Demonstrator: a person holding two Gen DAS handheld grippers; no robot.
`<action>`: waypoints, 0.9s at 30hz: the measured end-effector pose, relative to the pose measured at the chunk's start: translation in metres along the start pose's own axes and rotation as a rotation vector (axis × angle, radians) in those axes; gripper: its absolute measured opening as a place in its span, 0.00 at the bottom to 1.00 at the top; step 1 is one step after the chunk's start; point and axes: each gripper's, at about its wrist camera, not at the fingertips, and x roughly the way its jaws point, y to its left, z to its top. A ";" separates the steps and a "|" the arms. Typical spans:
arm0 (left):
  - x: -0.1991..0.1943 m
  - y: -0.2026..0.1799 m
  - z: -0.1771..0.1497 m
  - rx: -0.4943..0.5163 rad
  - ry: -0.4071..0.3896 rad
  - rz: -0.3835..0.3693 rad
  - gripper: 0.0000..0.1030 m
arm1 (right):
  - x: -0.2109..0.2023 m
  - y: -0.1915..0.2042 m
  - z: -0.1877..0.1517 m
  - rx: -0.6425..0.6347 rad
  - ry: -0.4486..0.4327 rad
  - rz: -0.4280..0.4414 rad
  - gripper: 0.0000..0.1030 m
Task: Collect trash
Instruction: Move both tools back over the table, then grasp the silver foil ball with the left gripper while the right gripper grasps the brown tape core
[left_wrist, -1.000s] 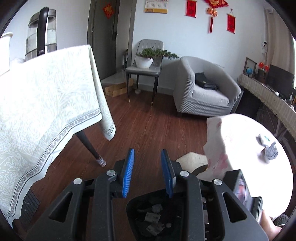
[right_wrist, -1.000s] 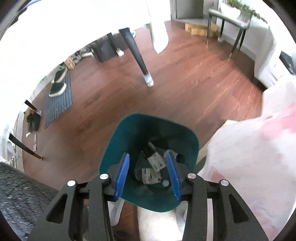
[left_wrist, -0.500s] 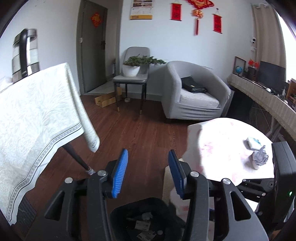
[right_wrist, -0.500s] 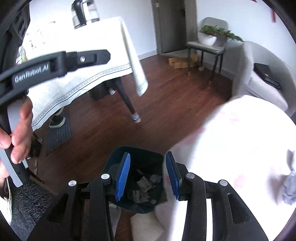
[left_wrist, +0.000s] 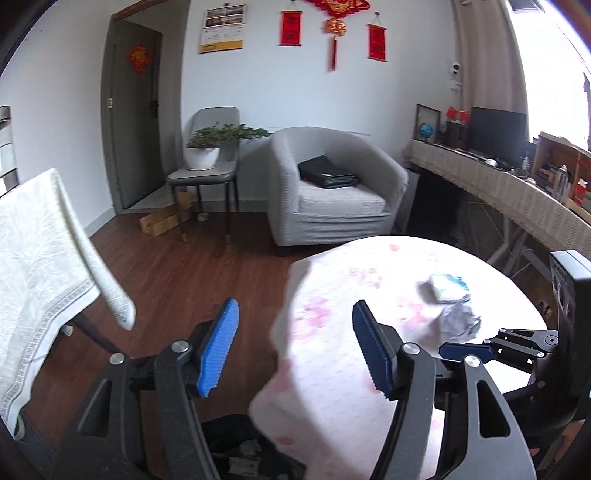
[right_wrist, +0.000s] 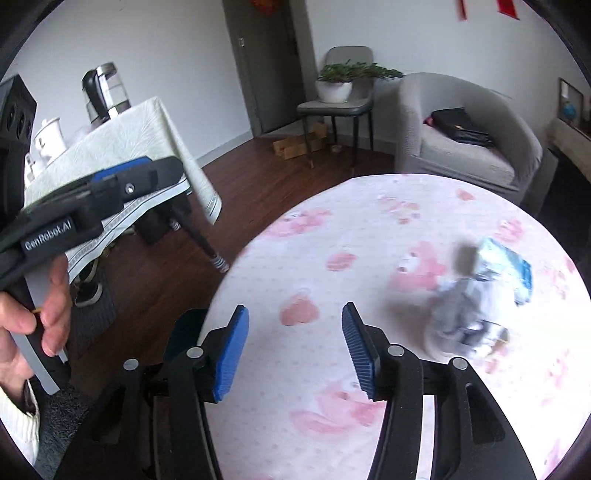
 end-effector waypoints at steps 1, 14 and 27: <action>0.001 -0.004 0.001 0.000 -0.003 -0.009 0.69 | -0.006 -0.008 -0.002 0.010 -0.005 -0.007 0.56; 0.028 -0.084 0.002 0.056 0.000 -0.163 0.78 | -0.047 -0.075 -0.023 0.094 -0.040 -0.105 0.65; 0.074 -0.148 -0.016 0.157 0.118 -0.263 0.81 | -0.064 -0.122 -0.051 0.190 -0.016 -0.172 0.72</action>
